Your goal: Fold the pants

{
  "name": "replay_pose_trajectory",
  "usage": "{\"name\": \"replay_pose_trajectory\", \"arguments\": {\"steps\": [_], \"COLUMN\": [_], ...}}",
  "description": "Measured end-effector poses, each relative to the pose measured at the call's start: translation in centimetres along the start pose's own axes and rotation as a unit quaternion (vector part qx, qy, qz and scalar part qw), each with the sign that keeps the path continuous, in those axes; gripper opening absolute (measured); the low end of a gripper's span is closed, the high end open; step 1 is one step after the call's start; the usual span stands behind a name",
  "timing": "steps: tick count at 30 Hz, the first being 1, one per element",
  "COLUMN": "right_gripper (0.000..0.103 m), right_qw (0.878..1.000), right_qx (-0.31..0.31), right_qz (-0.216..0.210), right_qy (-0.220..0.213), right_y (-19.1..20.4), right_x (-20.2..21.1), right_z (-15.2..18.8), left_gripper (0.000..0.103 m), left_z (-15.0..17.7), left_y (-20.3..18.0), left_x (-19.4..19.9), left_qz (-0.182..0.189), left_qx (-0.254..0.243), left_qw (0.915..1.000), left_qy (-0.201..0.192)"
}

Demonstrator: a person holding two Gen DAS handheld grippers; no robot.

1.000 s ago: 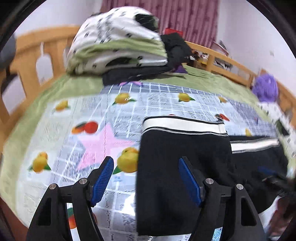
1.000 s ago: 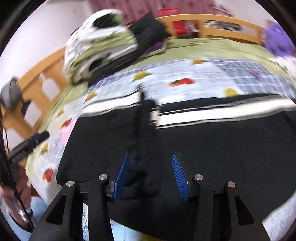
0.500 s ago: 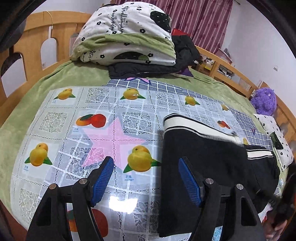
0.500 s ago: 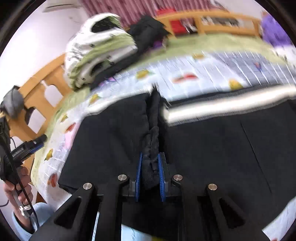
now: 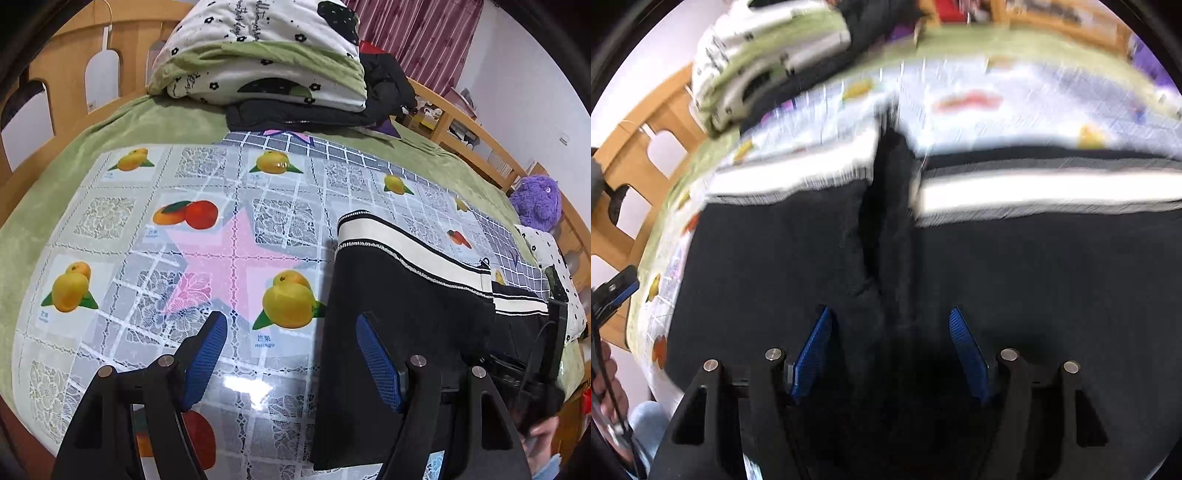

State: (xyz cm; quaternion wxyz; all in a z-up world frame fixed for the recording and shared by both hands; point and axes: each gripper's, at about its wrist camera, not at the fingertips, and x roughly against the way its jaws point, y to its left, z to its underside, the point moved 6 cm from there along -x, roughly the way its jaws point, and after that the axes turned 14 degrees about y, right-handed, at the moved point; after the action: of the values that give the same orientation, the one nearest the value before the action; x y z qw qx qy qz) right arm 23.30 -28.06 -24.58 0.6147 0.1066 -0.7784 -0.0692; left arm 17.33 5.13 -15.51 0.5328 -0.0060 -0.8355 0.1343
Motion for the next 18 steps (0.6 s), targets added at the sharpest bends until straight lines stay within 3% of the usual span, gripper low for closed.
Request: {"name": "replay_pose_trajectory", "arguments": {"steps": [2, 3, 4, 6, 8, 11, 15, 18], "right_gripper": [0.020, 0.014, 0.013, 0.012, 0.012, 0.015, 0.032, 0.033], "right_qw": [0.999, 0.998, 0.998, 0.995, 0.991, 0.993, 0.996, 0.997], "right_qx": [0.026, 0.031, 0.031, 0.007, -0.013, -0.042, -0.085, -0.066], "right_qz": [0.028, 0.043, 0.025, -0.043, -0.071, -0.015, -0.005, 0.018], "right_qy": [-0.020, -0.038, -0.050, -0.085, -0.112, -0.111, -0.017, -0.047], "right_y": [1.2, 1.6, 1.5, 0.5, -1.3, -4.9, -7.8, -7.4], "right_x": [-0.1, 0.7, 1.4, 5.1, 8.2, 9.0, 3.6, 4.7], "right_z": [-0.2, -0.1, -0.3, 0.2, 1.2, 2.9, 3.3, 3.8], "left_gripper": [0.071, 0.071, 0.071, 0.071, 0.071, 0.071, 0.071, 0.071], "left_z": [0.0, 0.1, 0.1, 0.2, 0.4, 0.8, 1.9, 3.0], "left_y": [-0.2, -0.3, -0.4, -0.5, -0.9, -2.0, -5.0, -7.2], "left_x": [-0.1, -0.2, -0.2, -0.4, -0.7, -1.0, -0.6, 0.0], "left_qz": [-0.005, -0.008, -0.013, -0.018, -0.019, -0.017, -0.011, -0.005], "left_qx": [0.000, -0.002, -0.004, -0.007, -0.012, -0.026, -0.069, -0.095], "left_qw": [1.0000, 1.0000, 0.9999, 0.9998, 0.9997, 0.9995, 0.9976, 0.9953], "left_qy": [-0.001, -0.002, -0.003, -0.004, -0.001, 0.002, -0.006, -0.017]}}
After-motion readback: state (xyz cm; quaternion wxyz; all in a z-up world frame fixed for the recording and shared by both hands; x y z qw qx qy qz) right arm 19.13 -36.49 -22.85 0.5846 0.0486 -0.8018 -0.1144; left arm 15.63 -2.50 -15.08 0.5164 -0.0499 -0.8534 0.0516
